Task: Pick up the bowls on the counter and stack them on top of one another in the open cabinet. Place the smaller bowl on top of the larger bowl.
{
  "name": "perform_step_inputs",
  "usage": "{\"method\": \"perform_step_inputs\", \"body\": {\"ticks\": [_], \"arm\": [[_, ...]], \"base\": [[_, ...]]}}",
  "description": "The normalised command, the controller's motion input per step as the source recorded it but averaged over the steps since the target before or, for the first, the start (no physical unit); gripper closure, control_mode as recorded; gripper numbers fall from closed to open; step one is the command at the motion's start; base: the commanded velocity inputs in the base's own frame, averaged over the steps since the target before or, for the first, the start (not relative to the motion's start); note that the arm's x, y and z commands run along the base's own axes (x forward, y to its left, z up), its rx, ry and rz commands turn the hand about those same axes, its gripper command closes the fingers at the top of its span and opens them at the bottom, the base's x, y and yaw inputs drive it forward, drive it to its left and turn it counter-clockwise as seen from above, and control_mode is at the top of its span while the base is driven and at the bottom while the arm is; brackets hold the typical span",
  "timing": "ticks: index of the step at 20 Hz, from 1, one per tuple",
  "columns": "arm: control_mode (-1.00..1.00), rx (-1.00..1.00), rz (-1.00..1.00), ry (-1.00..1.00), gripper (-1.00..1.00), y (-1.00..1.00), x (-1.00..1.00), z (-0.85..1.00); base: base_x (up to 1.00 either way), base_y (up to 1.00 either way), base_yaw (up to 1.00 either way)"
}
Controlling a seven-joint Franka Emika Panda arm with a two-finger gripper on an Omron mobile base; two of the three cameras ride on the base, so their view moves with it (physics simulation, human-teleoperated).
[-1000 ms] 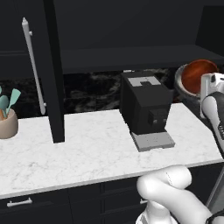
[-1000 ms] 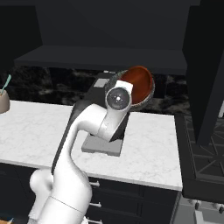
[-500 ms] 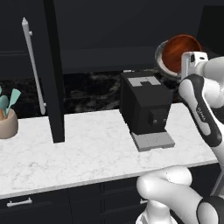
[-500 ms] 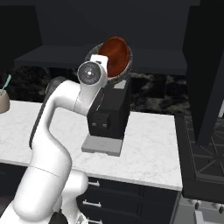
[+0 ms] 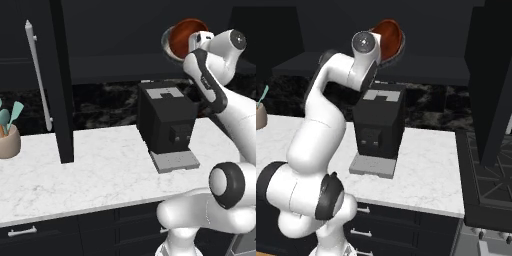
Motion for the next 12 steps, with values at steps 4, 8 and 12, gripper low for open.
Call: {"method": "perform_step_inputs", "body": {"ticks": [4,8,12], "arm": [[-1.00,0.00,-0.02,0.07,1.00,0.00,1.00,-0.33],[-1.00,0.00,0.00,0.00,1.00,0.00,1.00,-0.50],[-1.00,-0.03,-0.02,0.00,-1.00,0.00,0.99,-0.37]], "base": [[0.00,0.00,0.00],[0.00,0.00,0.00],[0.00,0.00,0.00]]}}
